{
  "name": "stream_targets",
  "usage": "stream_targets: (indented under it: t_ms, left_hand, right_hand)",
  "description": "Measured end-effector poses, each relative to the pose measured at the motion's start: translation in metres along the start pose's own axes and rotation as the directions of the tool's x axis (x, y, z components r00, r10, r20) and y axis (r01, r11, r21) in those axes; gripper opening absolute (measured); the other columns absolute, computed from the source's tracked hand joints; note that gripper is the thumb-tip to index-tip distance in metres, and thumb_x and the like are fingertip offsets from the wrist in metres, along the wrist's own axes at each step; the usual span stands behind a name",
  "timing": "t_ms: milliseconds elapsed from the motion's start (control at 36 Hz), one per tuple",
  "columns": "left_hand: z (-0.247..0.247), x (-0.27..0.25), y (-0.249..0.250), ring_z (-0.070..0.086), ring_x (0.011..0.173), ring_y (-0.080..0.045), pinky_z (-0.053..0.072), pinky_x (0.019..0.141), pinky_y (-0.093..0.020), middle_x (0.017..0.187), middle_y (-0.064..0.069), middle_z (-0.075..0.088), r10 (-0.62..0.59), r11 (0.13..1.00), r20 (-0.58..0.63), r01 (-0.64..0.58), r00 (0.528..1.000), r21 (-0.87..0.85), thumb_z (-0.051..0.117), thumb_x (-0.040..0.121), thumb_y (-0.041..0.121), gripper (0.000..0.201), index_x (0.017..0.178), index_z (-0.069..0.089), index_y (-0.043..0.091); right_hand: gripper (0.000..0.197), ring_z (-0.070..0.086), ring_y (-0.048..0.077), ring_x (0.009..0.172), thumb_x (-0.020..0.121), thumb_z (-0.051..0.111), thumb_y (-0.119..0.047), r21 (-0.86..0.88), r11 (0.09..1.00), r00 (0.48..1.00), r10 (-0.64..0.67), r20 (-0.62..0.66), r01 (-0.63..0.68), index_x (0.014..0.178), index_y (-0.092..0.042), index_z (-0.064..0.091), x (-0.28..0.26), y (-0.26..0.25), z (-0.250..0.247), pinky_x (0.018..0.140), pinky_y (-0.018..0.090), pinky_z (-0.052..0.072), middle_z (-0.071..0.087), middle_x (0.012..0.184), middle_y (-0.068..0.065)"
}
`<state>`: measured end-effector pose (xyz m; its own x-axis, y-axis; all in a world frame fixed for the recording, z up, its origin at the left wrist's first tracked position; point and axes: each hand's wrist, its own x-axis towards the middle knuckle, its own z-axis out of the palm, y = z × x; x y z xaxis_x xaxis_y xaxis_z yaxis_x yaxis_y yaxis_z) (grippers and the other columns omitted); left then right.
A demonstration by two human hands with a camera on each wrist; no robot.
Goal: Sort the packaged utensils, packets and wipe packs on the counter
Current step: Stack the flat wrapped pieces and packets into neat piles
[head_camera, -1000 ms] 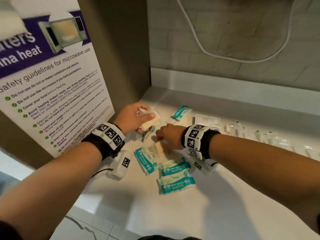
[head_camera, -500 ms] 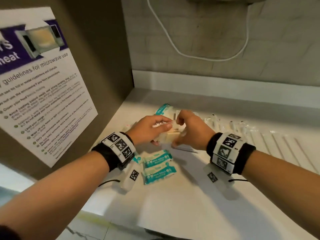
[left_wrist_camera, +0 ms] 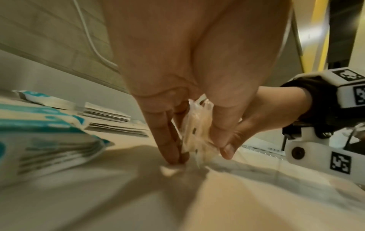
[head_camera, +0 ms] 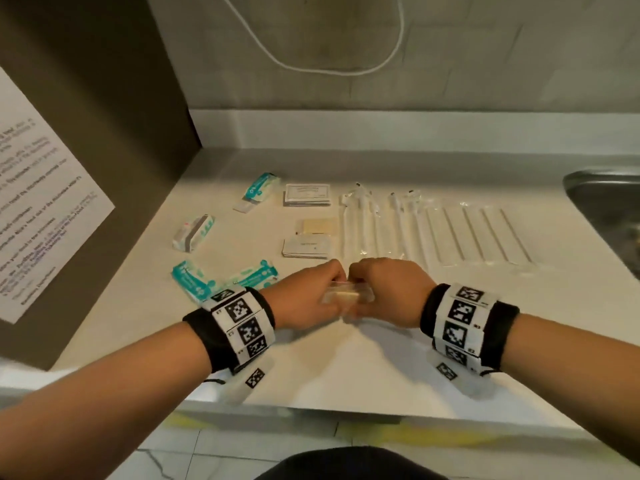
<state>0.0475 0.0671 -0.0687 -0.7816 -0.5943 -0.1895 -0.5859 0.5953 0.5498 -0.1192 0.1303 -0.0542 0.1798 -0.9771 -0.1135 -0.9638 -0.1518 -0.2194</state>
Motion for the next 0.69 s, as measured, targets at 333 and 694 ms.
stream_targets:
  t_ms: [333, 694]
  left_hand:
    - [0.022, -0.001, 0.02, 0.052, 0.08, -0.025, 0.037, 0.07, -0.035, 0.121, -0.007, 0.038, -0.141, 0.954, 0.073, 0.115, 0.987, 0.277, 0.052, 0.096, 0.036, 0.04, 0.127, 0.036, 0.015]
    - [0.017, 0.001, 0.015, 0.048, 0.082, -0.015, 0.034, 0.068, -0.026, 0.107, -0.001, 0.045, -0.148, 0.989, 0.075, 0.147, 0.986, 0.028, 0.057, 0.092, 0.021, 0.029, 0.117, 0.044, 0.013]
  right_hand:
    - [0.042, 0.05, 0.022, 0.066, 0.086, 0.062, -0.042, 0.063, 0.997, 0.996, 0.03, 0.082, -0.035, 0.112, -0.016, 0.043, -0.014, 0.013, 0.027, 0.061, 0.032, 0.038, 0.04, 0.1, -0.001]
    - [0.029, 0.057, 0.024, 0.086, 0.084, 0.064, -0.021, 0.242, 0.97, 0.983, -0.056, 0.172, 0.013, 0.109, -0.013, 0.051, -0.009, 0.018, 0.012, 0.077, 0.037, 0.048, 0.056, 0.102, 0.006]
